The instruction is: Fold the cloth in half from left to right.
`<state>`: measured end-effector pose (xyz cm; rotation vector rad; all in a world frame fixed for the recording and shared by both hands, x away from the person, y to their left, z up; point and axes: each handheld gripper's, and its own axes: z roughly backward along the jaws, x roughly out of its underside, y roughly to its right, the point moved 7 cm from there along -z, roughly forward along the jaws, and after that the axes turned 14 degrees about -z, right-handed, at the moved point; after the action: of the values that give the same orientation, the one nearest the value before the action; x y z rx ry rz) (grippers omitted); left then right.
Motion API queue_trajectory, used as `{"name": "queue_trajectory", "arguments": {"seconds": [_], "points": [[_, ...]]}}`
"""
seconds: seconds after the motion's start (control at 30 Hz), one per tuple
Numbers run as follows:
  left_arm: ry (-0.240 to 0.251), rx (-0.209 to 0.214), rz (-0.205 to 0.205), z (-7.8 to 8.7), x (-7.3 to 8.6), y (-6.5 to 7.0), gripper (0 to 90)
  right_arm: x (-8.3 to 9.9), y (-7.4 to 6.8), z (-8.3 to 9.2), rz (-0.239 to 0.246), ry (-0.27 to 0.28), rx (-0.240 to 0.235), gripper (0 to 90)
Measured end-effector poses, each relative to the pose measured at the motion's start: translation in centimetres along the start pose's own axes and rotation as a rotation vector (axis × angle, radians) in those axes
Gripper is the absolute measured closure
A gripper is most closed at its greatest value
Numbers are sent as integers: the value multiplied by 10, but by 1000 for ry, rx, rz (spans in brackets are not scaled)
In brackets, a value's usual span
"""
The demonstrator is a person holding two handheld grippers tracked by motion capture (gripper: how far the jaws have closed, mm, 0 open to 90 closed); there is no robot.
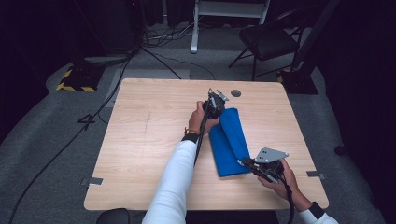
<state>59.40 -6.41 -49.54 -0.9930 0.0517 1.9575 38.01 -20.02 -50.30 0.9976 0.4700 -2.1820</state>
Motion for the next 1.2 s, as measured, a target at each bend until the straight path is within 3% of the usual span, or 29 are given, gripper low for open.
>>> {"name": "queue_trajectory", "arguments": {"seconds": [0.33,0.43,0.53,0.63,0.87,0.97,1.07,1.2], "points": [[-5,0,-12,-9,-6,8,775,2,-2,0,4,-16,-5,842],[2,-7,0,-10,-9,10,641,3,0,-1,0,-21,14,760],[17,-2,9,-9,-10,11,589,4,1,-1,-4,-28,28,711],[24,-2,21,-7,-10,9,534,5,4,0,-17,-31,40,615],[43,-28,56,3,-9,-1,254,14,10,3,-28,-58,68,352],[58,-30,70,9,-9,-5,199,9,15,8,-61,-29,84,309],[51,-31,48,15,-6,-6,193,6,18,12,-67,-16,93,304],[61,14,28,24,2,2,188,5,24,14,-78,-7,98,308]]}}
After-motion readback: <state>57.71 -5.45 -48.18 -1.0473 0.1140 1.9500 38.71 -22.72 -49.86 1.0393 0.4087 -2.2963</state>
